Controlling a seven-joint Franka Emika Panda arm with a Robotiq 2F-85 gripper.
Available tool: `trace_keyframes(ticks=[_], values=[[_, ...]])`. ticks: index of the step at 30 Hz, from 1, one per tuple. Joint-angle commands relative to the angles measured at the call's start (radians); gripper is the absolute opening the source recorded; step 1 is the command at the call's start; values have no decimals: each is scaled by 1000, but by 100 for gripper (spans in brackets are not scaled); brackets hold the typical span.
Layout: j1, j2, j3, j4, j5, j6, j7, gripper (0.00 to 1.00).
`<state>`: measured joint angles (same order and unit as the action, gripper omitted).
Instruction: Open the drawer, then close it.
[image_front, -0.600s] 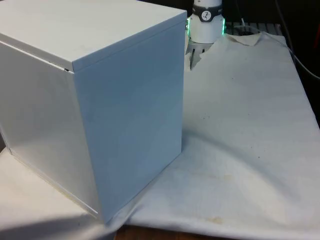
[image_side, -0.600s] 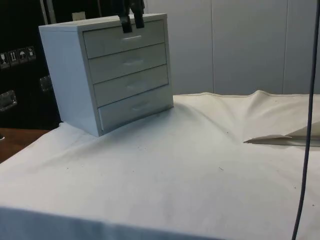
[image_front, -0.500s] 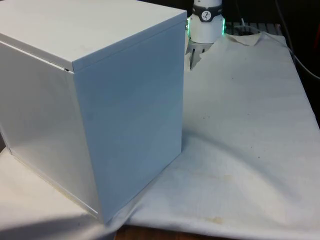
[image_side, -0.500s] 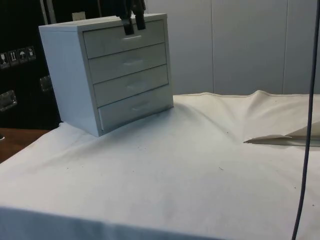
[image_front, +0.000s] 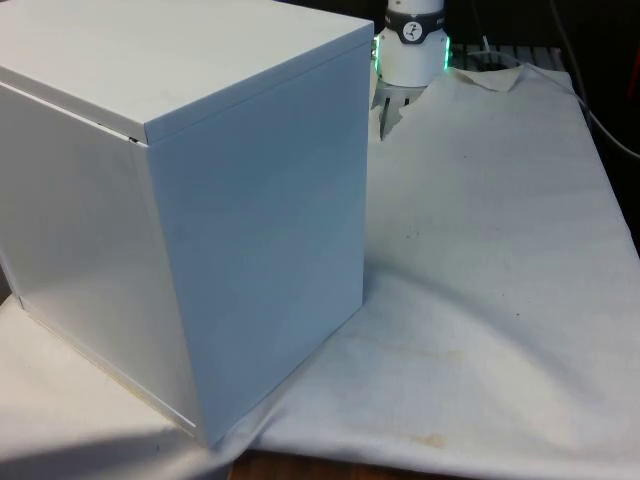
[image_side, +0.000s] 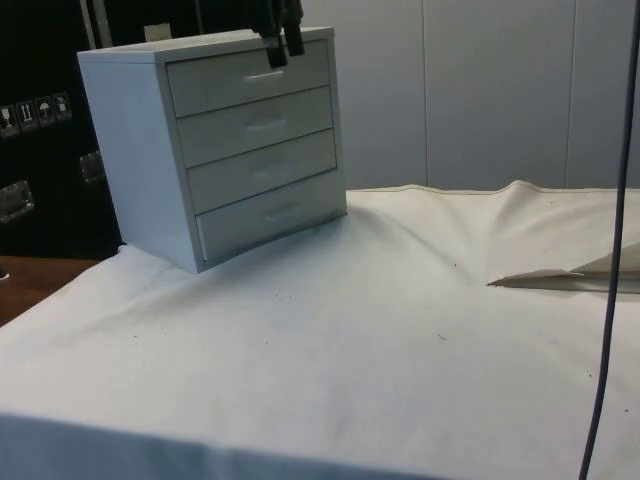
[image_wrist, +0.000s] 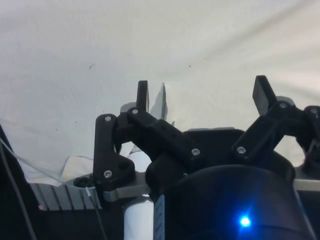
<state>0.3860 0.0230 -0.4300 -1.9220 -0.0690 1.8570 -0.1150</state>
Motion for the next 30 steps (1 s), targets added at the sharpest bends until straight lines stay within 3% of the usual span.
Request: trace_keyframes(ticks=[1,14,30], values=[[-1,-4,-4,-4,0,0,-7,100],[-7,-47,-57,-47,-13,42,-113,100],[-6,-59,-77,-43,-10,41,-240,100]])
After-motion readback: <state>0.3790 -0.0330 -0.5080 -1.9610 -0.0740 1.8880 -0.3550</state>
